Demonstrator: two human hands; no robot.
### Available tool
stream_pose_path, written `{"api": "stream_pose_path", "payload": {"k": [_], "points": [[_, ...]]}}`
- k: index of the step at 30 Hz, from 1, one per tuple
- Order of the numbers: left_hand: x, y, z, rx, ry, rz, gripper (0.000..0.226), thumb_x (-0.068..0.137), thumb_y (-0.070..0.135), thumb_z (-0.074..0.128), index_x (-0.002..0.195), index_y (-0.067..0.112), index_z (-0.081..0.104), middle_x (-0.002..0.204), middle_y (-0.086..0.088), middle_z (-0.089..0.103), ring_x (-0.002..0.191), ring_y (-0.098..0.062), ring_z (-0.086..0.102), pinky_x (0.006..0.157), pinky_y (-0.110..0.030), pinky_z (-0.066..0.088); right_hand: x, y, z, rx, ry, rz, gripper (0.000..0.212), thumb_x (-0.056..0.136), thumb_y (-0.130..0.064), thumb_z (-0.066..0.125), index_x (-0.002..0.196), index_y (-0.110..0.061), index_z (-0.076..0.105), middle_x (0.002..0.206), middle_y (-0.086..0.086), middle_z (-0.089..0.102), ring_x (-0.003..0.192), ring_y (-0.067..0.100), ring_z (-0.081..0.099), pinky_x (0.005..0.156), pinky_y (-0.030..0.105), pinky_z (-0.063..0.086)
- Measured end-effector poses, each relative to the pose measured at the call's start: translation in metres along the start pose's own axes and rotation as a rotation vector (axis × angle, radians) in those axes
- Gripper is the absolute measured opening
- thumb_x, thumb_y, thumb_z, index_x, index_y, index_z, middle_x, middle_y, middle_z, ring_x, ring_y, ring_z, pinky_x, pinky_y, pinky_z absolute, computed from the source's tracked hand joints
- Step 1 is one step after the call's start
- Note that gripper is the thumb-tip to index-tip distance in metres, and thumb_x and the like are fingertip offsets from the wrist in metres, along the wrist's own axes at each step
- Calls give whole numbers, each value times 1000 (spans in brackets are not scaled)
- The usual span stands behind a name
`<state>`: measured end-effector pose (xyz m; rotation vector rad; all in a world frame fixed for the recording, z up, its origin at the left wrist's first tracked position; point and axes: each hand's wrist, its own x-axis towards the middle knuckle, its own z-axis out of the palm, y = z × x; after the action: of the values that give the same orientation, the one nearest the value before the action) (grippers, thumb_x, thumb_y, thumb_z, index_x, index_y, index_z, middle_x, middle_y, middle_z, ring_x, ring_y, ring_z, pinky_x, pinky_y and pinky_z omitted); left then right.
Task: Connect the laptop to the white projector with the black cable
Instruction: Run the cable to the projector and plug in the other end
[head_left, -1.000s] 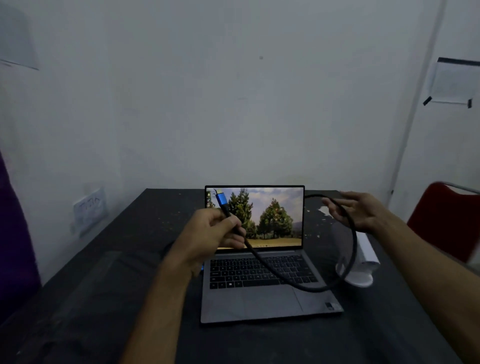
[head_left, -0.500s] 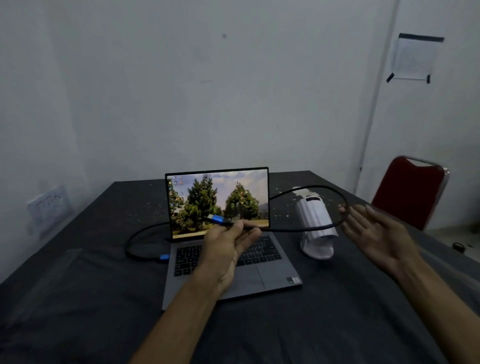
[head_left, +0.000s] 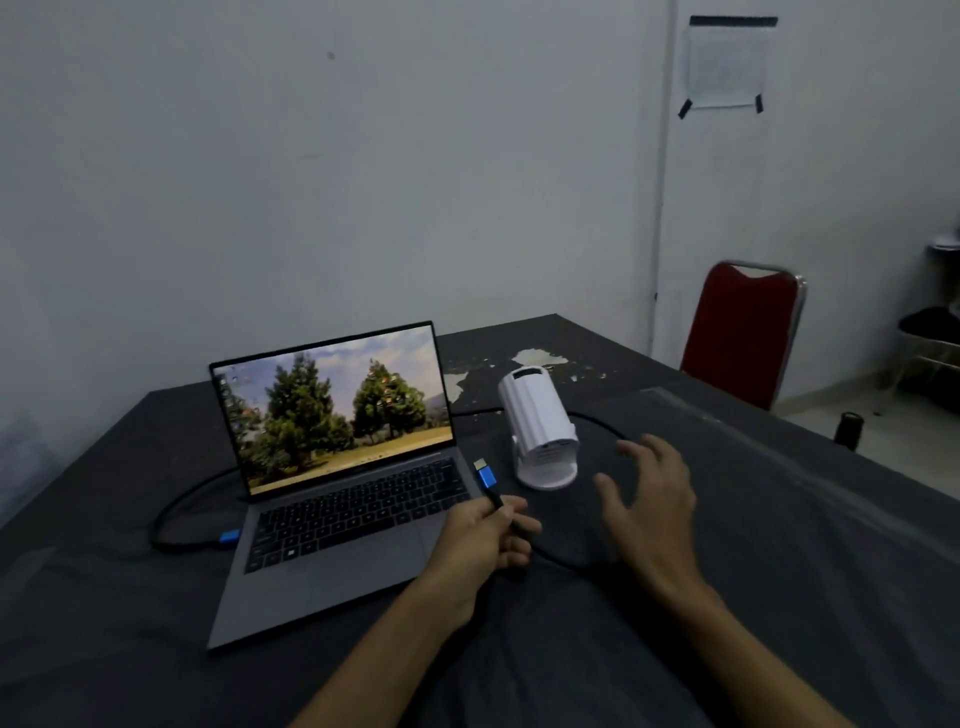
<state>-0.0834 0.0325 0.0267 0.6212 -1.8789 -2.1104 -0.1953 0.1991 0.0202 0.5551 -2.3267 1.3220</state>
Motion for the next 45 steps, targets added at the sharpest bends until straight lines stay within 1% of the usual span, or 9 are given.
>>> {"api": "stream_pose_path", "payload": {"k": [4,8,13,17,20,23,26,31,45], "points": [[8,-4,23,107,-86,45,25,110,14,49,113,8,73,90,-9,82,68,-14,70,62,-26,57,-9,-19,0,140,-144,-161,30,93,-24,73,119,-10,73,116,4,75,107,18,69,97,40,54],[8,-8,40,227,-250,59,30,109,17,50,108,12,79,95,-12,80,89,-25,74,80,-36,58,-15,-20,10,162,-313,-87,22,99,-32,63,102,-14,76,96,2,79,88,17,72,84,39,56],[20,2,44,406,-261,52,24,105,5,54,103,4,78,93,-19,80,81,-24,75,77,-34,62,-6,0,16,214,-284,5,26,97,-27,66,78,-11,72,71,0,73,65,10,66,62,23,49],[42,29,37,334,75,99,13,99,2,62,104,6,74,96,-21,77,71,-19,73,62,-27,61,-1,7,20,264,-209,65,19,99,-27,63,84,-17,70,66,-4,72,63,5,68,60,20,51],[71,41,38,264,348,170,23,100,26,66,115,9,65,113,-17,71,92,-21,67,74,-34,57,-2,9,23,168,-202,51,19,102,-31,56,92,-18,66,75,-4,70,66,10,65,59,30,50],[101,45,43,203,311,102,69,94,54,67,142,7,51,134,-12,62,121,-29,61,97,-42,53,-1,10,24,48,-183,18,18,103,-30,50,99,-17,61,81,1,69,70,19,63,61,35,46],[117,41,49,84,181,31,86,86,62,72,147,6,50,135,-12,66,119,-31,66,104,-51,54,1,9,24,-49,-192,-4,22,103,-33,47,109,-17,62,89,4,72,79,26,68,67,39,51],[125,17,53,103,216,49,81,75,59,85,131,5,61,113,-10,76,95,-24,76,70,-33,59,3,9,26,-98,-204,-23,25,104,-36,45,96,-18,60,84,3,70,72,25,63,63,37,46],[122,-1,63,90,272,152,72,80,58,80,132,11,61,118,-8,74,101,-25,74,93,-47,62,9,13,34,-192,-165,-50,34,102,-39,48,84,-16,64,82,6,72,74,30,67,60,36,44]]}}
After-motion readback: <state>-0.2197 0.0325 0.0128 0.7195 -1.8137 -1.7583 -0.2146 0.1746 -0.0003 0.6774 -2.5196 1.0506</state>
